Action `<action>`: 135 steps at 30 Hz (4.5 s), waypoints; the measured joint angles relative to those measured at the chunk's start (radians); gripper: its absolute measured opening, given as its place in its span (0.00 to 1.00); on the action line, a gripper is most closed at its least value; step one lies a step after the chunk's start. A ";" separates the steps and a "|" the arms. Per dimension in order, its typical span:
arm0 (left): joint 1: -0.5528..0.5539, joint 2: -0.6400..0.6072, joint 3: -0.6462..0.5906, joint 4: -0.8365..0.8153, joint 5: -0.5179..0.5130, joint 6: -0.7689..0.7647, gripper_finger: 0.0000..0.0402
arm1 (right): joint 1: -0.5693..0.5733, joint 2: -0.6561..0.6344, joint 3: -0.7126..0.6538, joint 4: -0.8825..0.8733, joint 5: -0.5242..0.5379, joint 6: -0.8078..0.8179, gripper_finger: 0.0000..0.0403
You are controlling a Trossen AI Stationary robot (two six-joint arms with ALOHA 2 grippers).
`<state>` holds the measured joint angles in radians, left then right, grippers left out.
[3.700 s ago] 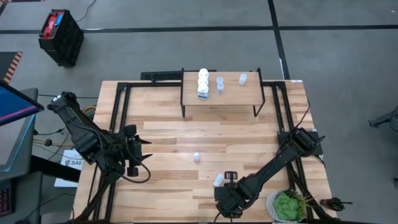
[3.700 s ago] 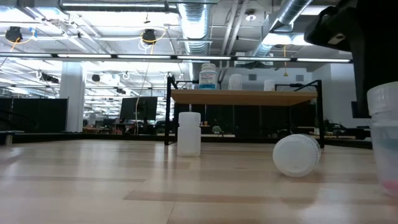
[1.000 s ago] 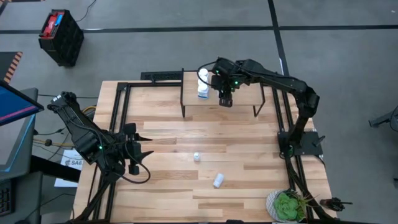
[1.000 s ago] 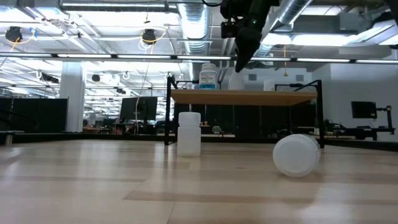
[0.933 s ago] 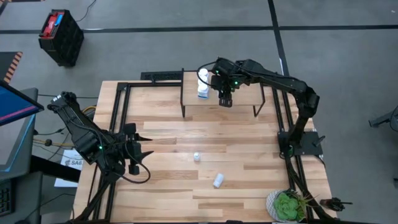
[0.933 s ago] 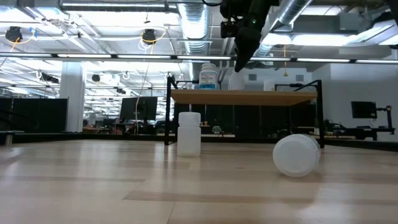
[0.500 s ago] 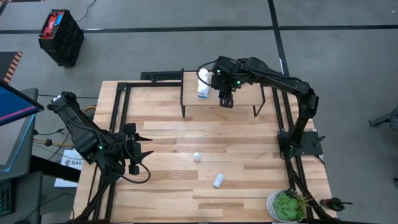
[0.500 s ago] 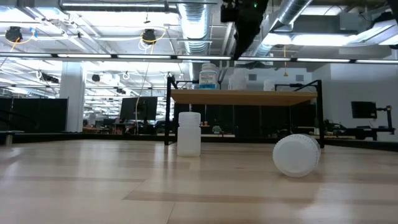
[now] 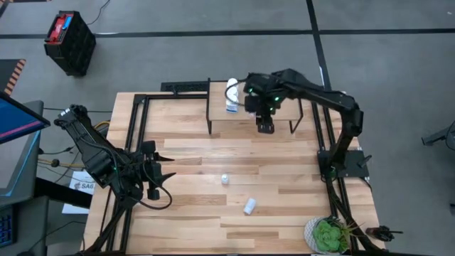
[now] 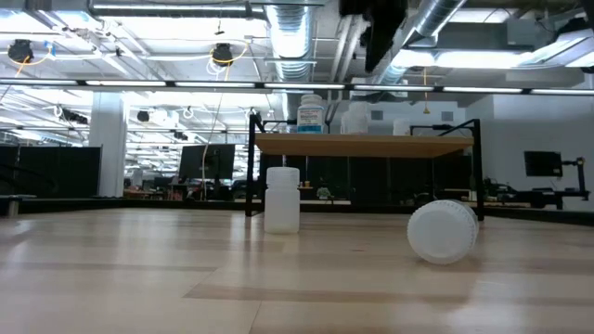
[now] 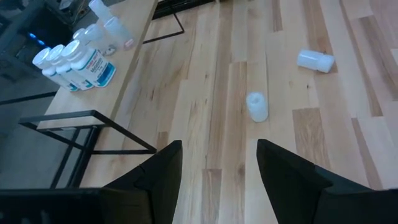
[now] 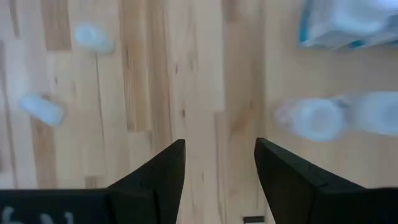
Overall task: Pick and place medicine bottles onto shelf by color
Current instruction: Put the transparent pill bottle on the shelf aligned with the other transparent bottle, then put the top white pill bottle on the shelf aligned with the other white pill bottle
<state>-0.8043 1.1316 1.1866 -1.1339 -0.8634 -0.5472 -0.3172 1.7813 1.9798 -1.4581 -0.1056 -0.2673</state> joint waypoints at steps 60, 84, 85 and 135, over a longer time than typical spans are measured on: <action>0.000 0.000 0.000 0.000 0.000 -0.009 0.48 | -0.058 0.007 -0.077 0.215 0.110 -0.149 0.30; 0.417 0.315 0.001 0.516 0.367 0.323 0.49 | 0.386 -0.504 -0.271 -0.005 0.080 0.350 0.30; 0.425 0.337 0.001 0.517 0.406 0.326 0.49 | 0.406 -0.533 -0.313 0.021 0.081 0.374 0.30; 0.738 0.782 0.041 1.062 0.707 0.649 0.48 | 0.553 -0.681 -0.707 0.240 0.160 0.530 0.30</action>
<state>-0.0659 1.9141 1.2272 -0.0715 -0.1564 0.1017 0.2356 1.1007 1.2728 -1.2177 0.0547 0.2626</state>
